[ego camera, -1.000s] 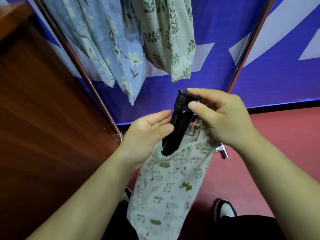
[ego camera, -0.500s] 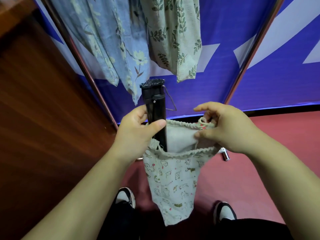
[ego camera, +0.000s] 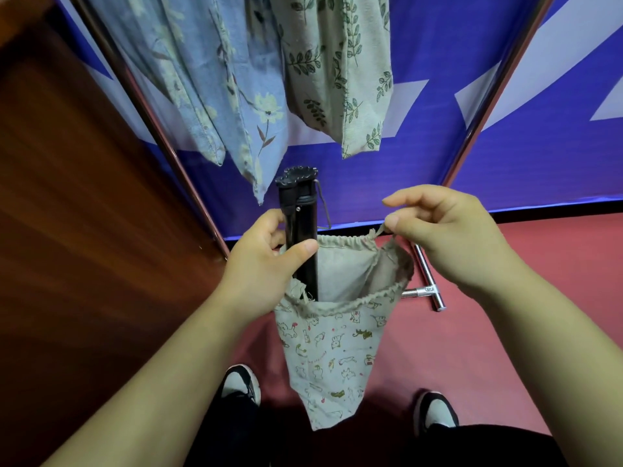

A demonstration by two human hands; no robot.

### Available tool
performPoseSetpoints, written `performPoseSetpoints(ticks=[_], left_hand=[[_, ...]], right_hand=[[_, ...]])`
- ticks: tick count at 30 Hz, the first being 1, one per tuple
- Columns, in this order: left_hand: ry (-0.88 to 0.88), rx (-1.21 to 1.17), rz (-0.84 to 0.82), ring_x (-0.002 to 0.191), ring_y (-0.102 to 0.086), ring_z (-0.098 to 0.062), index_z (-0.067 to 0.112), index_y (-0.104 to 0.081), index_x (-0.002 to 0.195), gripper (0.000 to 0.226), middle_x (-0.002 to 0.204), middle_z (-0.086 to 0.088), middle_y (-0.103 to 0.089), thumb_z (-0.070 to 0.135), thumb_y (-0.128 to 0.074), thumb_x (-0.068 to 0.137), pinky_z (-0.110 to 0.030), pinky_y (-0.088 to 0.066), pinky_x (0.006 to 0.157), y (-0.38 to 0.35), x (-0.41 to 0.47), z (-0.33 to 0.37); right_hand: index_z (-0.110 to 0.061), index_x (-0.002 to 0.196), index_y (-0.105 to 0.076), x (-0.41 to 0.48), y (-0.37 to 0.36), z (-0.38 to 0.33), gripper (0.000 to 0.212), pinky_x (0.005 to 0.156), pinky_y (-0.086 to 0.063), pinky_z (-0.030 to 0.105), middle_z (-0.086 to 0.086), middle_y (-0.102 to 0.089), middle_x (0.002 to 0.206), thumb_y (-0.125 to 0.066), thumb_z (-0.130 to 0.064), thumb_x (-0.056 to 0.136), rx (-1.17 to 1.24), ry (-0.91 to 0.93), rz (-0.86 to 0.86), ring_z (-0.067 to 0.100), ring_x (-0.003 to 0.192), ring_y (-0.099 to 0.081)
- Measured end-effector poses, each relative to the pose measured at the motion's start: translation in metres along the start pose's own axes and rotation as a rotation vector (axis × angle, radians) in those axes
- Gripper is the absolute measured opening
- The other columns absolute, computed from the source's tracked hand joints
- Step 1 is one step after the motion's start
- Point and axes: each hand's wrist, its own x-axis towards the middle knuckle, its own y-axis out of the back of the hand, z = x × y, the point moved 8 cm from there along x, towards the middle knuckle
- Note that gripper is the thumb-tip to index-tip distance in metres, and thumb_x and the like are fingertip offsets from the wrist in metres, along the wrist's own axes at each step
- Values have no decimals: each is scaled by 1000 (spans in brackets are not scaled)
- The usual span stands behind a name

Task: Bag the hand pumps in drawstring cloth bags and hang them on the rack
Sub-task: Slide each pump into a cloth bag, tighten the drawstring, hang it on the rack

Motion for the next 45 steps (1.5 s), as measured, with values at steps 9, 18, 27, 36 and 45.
performPoseSetpoints(ticks=[9,18,27,36,45], left_hand=[[-4,79,107,103,-67,-1,34,-59,108,21,110,11,-71,28,-71,93,-28,-52,89,-4,-2,-2],[-55,79,212,76,-62,8,26,-58,99,13,86,12,-67,24,-70,94,-8,-45,69,1,-8,13],[-77,-27,107,59,-59,2,34,-54,97,29,81,16,-65,8,-68,95,-15,-49,58,6,-3,8],[-51,46,83,50,-52,-10,29,-55,96,25,69,9,-62,12,-73,92,-19,-45,50,8,1,-1],[-93,40,-121,88,-72,-4,19,-70,104,13,91,16,-78,14,-71,91,-22,-54,84,-1,-2,7]], right_hand=[[-17,82,-73,-20,-59,14,16,51,-52,46,25,-69,74,-68,-3,89,-122,-70,-274,33,56,-61],[-18,78,-68,-30,-89,33,25,54,-47,24,-2,-72,74,-91,-18,68,-157,-85,-275,6,54,-57],[-17,69,-65,-18,-69,25,27,44,-32,18,5,-49,58,-75,4,81,196,-84,-154,11,41,-36],[-22,74,-67,-10,-56,20,18,53,-36,23,6,-55,68,-75,-6,79,214,-109,-123,15,51,-42],[-10,80,-63,-11,-42,33,17,47,-30,27,5,-54,56,-68,4,88,252,-271,2,17,45,-37]])
